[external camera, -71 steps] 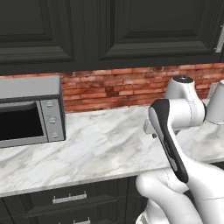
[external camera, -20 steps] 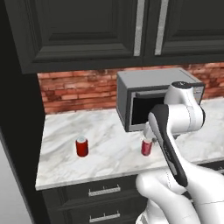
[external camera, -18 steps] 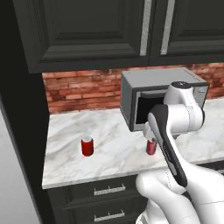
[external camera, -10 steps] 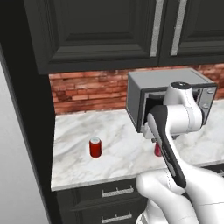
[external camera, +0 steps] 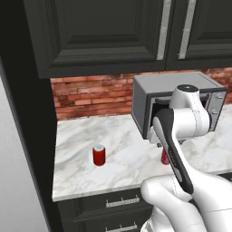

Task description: Four empty soda cans are scattered around the kitchen. Gather all the cans and cluster them next to the stove for recycling.

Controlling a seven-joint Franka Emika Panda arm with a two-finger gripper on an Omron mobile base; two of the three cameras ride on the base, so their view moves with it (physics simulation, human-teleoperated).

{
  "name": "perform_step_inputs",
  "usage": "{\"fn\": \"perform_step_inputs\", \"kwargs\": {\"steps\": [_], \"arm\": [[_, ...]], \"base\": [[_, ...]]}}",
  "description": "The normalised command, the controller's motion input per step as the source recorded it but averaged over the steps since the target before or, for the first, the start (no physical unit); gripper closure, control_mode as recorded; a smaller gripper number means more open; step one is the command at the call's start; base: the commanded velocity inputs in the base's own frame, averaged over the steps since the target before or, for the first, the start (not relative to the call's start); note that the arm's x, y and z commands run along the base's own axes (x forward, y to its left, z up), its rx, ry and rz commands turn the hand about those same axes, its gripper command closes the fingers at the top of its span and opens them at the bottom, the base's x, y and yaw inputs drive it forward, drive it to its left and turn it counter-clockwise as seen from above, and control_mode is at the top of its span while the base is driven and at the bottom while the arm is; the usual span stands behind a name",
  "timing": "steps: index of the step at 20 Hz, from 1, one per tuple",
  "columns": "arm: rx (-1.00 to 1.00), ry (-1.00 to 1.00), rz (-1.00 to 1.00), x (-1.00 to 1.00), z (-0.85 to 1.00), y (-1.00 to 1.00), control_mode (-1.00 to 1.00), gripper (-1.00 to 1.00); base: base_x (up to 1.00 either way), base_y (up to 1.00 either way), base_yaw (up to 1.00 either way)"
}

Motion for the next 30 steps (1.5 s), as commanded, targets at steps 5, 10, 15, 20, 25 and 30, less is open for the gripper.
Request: {"fn": "perform_step_inputs", "kwargs": {"steps": [5, 10, 15, 20, 25, 30], "arm": [[0.0, 0.0, 0.0, 0.0, 0.0, 0.0, 1.0, -1.0], [0.05, 0.02, -0.05, 0.14, -0.25, -0.47, -1.0, -1.0], [0.03, 0.03, 0.0, 0.12, -0.24, -0.57, -1.0, -1.0], [0.0, 0.02, 0.0, 0.26, -0.2, -0.17, -1.0, -1.0], [0.0, 0.02, 0.0, 0.35, -0.23, -0.02, -1.0, -1.0], [0.0, 0.02, 0.0, 0.33, -0.31, 0.0, -1.0, -1.0]], "base": [[0.15, -0.27, -0.07], [0.0, 0.0, 0.0], [0.0, 0.0, 0.0], [0.0, 0.0, 0.0], [0.0, 0.0, 0.0], [0.0, 0.0, 0.0]]}}
